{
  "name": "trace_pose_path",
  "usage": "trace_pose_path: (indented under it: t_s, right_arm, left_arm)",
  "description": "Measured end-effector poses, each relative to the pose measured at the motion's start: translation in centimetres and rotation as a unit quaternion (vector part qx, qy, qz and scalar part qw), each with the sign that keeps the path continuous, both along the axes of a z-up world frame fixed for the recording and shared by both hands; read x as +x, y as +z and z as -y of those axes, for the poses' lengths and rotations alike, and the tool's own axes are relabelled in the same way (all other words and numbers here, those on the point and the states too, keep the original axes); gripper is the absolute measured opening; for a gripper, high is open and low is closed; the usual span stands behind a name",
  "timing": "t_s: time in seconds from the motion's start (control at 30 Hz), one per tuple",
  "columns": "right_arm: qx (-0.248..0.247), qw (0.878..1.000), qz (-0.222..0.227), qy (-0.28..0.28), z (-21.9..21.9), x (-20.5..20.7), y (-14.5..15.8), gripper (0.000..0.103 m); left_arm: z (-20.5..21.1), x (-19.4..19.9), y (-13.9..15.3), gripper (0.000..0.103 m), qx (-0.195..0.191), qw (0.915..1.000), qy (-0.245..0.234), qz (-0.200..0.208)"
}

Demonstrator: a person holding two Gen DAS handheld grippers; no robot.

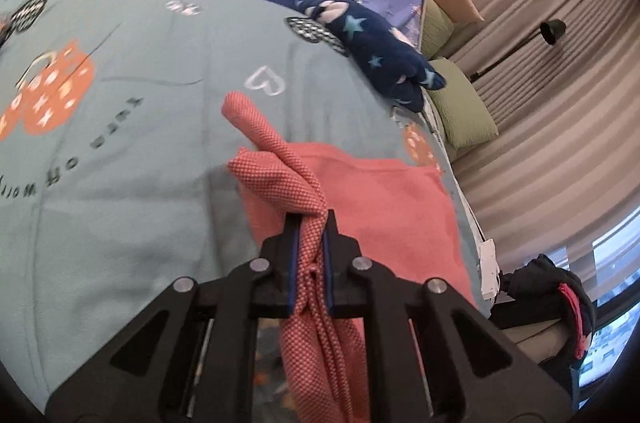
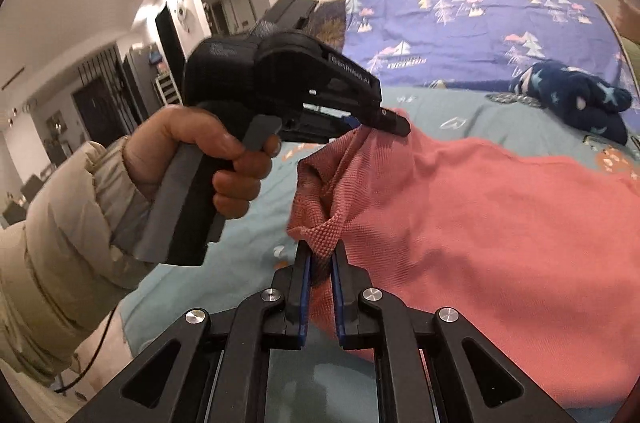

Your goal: Fold small clothes

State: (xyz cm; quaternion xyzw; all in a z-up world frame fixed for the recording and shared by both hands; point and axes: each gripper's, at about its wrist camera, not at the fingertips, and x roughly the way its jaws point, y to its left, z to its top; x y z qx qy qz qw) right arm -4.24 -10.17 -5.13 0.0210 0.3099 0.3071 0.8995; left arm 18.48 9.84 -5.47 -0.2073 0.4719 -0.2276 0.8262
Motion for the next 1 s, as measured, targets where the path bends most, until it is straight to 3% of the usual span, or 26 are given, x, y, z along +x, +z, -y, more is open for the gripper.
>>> trace_pose_path:
  t_s: [0.43, 0.77, 0.83, 0.87, 0.9, 1.0]
  right_arm:
    - [0.088, 0.992, -0.008, -0.091, 11.4, -0.7, 1.0, 0.008]
    - [0.145, 0.980, -0.006, -0.136, 18.0, -2.7, 1.1, 0.010]
    - [0.150, 0.979, -0.038, -0.136, 18.9, -2.4, -0.1, 0.033]
    - [0.156, 0.977, -0.061, -0.134, 19.2, -2.0, -0.9, 0.069]
    - [0.163, 0.975, -0.072, -0.129, 19.3, -1.9, -1.5, 0.091]
    - [0.184, 0.974, -0.093, -0.099, 18.5, -1.0, -2.4, 0.091]
  left_arm:
    - [10.7, 1.3, 3.7, 0.011, 0.065, 0.9967, -0.047, 0.009]
    - [19.6, 1.1, 4.5, 0.011, 0.115, 0.9894, -0.089, 0.009]
    - [21.1, 1.1, 4.0, 0.011, 0.131, 0.9869, -0.095, 0.004]
    - [21.5, 1.1, 3.7, 0.011, 0.134, 0.9864, -0.096, 0.002]
    - [21.8, 1.1, 3.4, 0.011, 0.135, 0.9861, -0.098, -0.001]
    - [22.4, 1.1, 2.9, 0.011, 0.140, 0.9852, -0.099, -0.007]
